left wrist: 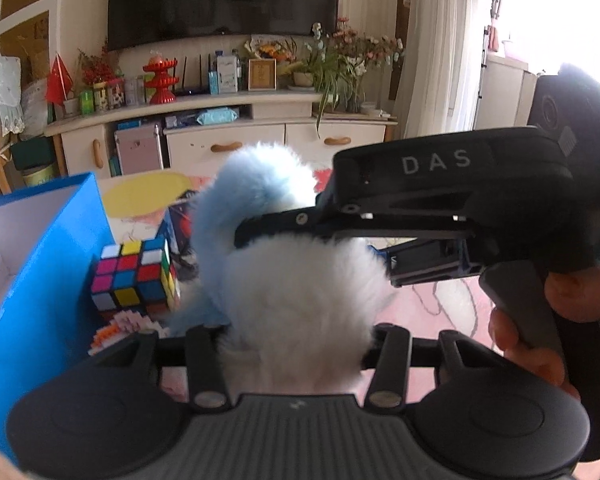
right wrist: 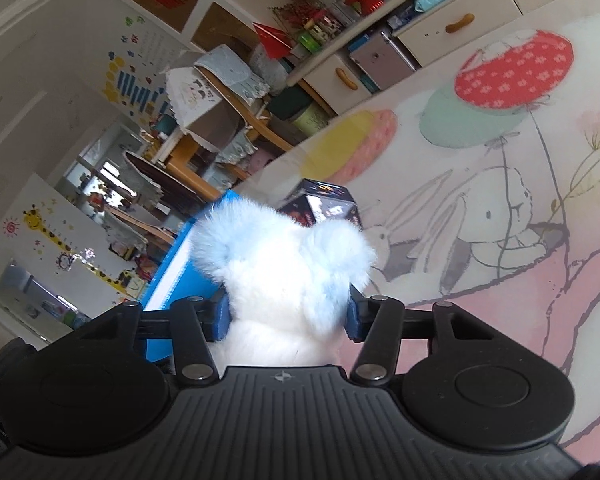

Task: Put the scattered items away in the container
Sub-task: 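Carry the white plush in the right tool over the blue shoebox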

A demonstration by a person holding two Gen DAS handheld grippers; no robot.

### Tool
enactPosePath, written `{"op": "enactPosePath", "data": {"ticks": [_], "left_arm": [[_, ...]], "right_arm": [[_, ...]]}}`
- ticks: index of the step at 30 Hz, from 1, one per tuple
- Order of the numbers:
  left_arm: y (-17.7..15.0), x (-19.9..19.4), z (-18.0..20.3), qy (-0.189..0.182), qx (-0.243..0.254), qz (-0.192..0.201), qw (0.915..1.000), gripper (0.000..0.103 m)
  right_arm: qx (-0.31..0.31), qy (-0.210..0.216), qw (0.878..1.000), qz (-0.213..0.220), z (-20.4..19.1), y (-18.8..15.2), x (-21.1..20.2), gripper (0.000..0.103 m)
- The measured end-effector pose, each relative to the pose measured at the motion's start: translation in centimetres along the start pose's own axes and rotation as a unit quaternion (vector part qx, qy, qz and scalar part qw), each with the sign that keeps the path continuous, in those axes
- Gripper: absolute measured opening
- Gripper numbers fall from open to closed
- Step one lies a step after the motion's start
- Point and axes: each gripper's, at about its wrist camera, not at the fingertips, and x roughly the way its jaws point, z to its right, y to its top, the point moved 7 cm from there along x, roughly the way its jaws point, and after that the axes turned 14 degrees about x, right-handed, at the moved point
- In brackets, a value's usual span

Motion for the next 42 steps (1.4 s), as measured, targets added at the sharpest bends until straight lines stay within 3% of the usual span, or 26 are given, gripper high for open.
{"op": "enactPosePath", "data": {"ticks": [13, 23, 34, 42], "left_arm": [[0.6, -3.4, -2.5, 0.019, -0.011, 0.018, 0.9996, 0.048], [0.7, -6.1, -6.8, 0.046, -0.036, 0.025, 0.998, 0.048], [-0.4, -5.9, -11.2, 0.047, -0.059, -0.021, 0.9969, 0.048], [-1.1, -5.3, -14.4, 0.056, -0.079, -0.048, 0.9941, 0.048]], "right_arm": [[-0.023, 0.031, 0.999, -0.004, -4.7, -0.8, 0.2, 0.064], [-0.029, 0.053, 0.998, -0.03, -10.0, -1.8, 3.0, 0.064], [-0.041, 0.023, 0.996, -0.08, -13.7, -3.9, 8.9, 0.064], [-0.057, -0.016, 0.995, -0.086, -15.4, -4.6, 11.9, 0.063]]}}
